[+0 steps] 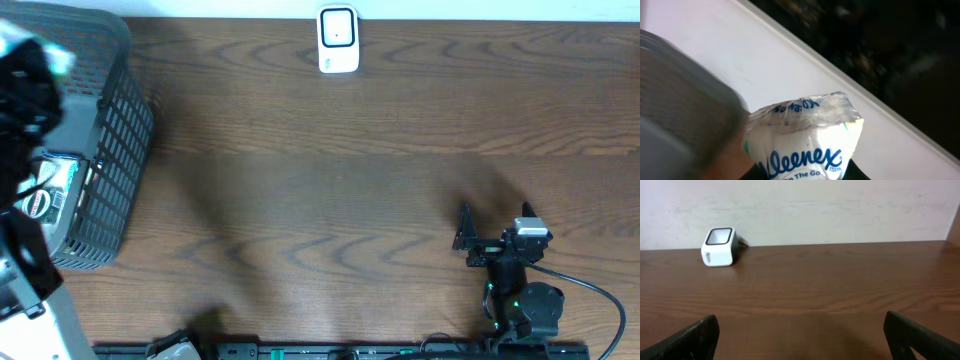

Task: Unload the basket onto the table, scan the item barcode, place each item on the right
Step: 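Lift the tissue pack out and carry it toward the white scanner, then release the tissue pack onto the table in front of the scanner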

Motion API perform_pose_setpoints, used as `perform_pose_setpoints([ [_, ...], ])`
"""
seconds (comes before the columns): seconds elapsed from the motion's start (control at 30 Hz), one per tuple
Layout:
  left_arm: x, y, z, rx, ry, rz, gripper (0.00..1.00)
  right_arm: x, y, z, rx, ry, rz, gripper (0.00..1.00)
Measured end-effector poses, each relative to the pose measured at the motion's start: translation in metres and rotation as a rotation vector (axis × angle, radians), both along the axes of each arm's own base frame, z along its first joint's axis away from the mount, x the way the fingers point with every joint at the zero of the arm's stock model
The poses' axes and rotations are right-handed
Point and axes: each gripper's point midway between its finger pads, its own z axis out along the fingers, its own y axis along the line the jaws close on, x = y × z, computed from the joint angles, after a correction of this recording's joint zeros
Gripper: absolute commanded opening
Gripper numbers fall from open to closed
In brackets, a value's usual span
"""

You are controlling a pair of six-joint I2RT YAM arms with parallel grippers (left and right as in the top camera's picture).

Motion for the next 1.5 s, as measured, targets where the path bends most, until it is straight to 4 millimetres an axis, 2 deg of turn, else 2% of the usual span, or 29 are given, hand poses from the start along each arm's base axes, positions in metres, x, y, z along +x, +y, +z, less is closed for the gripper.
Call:
perform_pose_setpoints([
  [0.13, 0.025, -0.063, -0.018, -0.028, 0.057, -0.221, 0.08, 0.000, 0.000, 0.000, 0.000, 0.000, 0.000, 0.99],
  [0.27, 0.051, -0.128, -0.058, -0.024, 0.174, -0.428, 0.08, 0.000, 0.000, 0.000, 0.000, 0.000, 0.000, 0.99],
  [0.43, 0.077, -0.206, -0.138, 0.006, 0.407, -0.603, 0.08, 0.000, 0.000, 0.000, 0.000, 0.000, 0.000, 0.99],
  [0.63, 0.090, -0.281, -0.242, 0.092, 0.653, -0.705, 0.08, 0.000, 0.000, 0.000, 0.000, 0.000, 0.000, 0.99],
  [0.73, 0.091, -0.310, -0.288, 0.156, 0.738, -0.724, 0.08, 0.000, 0.000, 0.000, 0.000, 0.000, 0.000, 0.99],
  [0.83, 0.085, -0.331, -0.328, 0.201, 0.815, -0.748, 0.17, 0.000, 0.000, 0.000, 0.000, 0.000, 0.000, 0.99],
  [0.87, 0.084, -0.336, -0.339, 0.215, 0.832, -0.750, 0.24, 0.000, 0.000, 0.000, 0.000, 0.000, 0.000, 0.99],
  [1.03, 0.078, -0.354, -0.369, 0.232, 0.889, -0.759, 0.42, 0.000, 0.000, 0.000, 0.000, 0.000, 0.000, 0.99],
  [1.1, 0.075, -0.360, -0.374, 0.233, 0.898, -0.759, 0.65, 0.000, 0.000, 0.000, 0.000, 0.000, 0.000, 0.99],
  [1.2, 0.070, -0.371, -0.373, 0.224, 0.889, -0.769, 0.90, 0.000, 0.000, 0.000, 0.000, 0.000, 0.000, 0.99],
  [1.33, 0.063, -0.381, -0.372, 0.213, 0.896, -0.782, 0.98, 0.000, 0.000, 0.000, 0.000, 0.000, 0.000, 0.99],
  [1.5, 0.061, -0.380, -0.373, 0.204, 0.910, -0.787, 0.98, 0.000, 0.000, 0.000, 0.000, 0.000, 0.000, 0.99],
])
